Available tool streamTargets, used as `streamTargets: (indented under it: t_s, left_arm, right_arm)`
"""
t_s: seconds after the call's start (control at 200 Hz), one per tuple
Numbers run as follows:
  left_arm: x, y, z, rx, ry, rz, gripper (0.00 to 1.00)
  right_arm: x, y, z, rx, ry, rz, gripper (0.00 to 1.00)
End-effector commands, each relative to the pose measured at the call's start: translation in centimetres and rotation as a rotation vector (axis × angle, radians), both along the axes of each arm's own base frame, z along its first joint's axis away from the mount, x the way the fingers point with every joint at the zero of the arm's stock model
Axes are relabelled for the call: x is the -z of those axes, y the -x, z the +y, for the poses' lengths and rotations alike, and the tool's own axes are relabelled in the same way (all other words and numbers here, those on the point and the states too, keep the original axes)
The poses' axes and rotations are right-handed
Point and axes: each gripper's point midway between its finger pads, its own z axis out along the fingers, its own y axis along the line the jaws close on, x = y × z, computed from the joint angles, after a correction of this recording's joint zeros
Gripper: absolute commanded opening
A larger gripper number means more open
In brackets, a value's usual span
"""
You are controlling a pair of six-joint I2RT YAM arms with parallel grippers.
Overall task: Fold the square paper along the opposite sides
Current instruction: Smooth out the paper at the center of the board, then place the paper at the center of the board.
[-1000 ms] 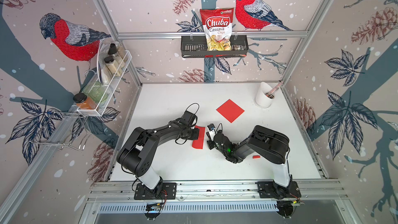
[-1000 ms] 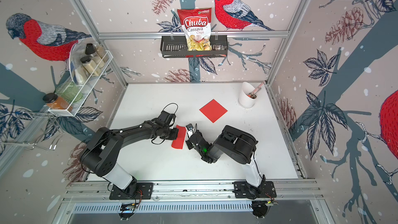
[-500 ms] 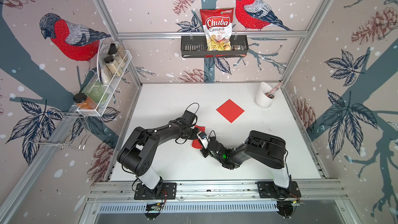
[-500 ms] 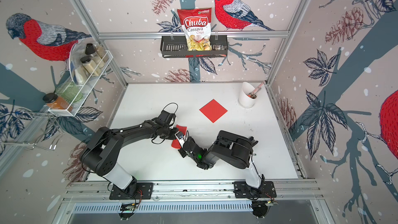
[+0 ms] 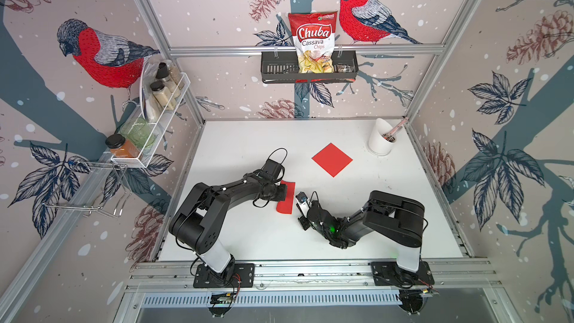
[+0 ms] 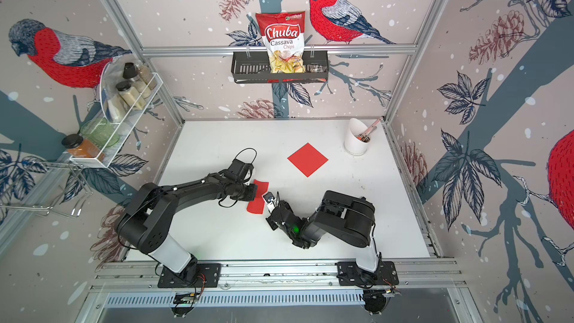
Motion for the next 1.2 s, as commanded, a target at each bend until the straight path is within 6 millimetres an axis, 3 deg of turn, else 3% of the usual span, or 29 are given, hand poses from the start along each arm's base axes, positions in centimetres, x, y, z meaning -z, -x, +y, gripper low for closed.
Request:
streamTargets:
  t_s: [0.0, 0.11, 0.21, 0.415, 0.765, 0.845, 0.925, 1.051, 1.196]
  left_arm:
    - [1.2, 1.3, 1.9, -0.019, -0.088, 0.059, 0.00]
    - [1.2, 1.3, 2.0, -0.020, -0.089, 0.057, 0.00]
    - [1.2, 1.4, 2.0, -0.020, -0.091, 0.058, 0.00]
    - [1.3, 1.3, 2.0, -0.018, -0.093, 0.062, 0.00]
    - [1.2, 1.2, 2.3, -0.025, -0.100, 0.058, 0.00]
    - [1.1, 1.1, 2.6, -0.031, -0.110, 0.051, 0.00]
    - [0.5, 0.3, 3.0, -0.038, -0.125, 0.023, 0.00]
    - [-2.0, -3.2, 3.9, -0.037, -0.174, -0.082, 0.00]
    - [-5.1, -7.8, 4.7, -0.034, -0.225, -0.211, 0.00]
  right_arm:
    - [-2.0, 0.5, 1.9, -0.064, -0.033, -0.043, 0.00]
    - [-1.6, 1.5, 3.6, -0.117, -0.045, -0.038, 0.00]
    - [-0.3, 1.9, 3.7, -0.122, -0.027, -0.012, 0.00]
    - [1.9, 2.8, 2.4, -0.124, 0.024, 0.030, 0.00]
    - [5.3, 3.4, -0.7, -0.110, 0.303, 0.007, 0.00]
    - [4.0, 3.2, -1.5, -0.089, 0.307, -0.008, 0.00]
    - [0.9, 2.6, -1.9, -0.063, 0.245, -0.033, 0.00]
    - [-4.6, 0.1, -2.3, -0.001, 0.076, -0.049, 0.00]
    - [-8.2, -2.6, -3.4, 0.062, -0.061, -0.070, 0.00]
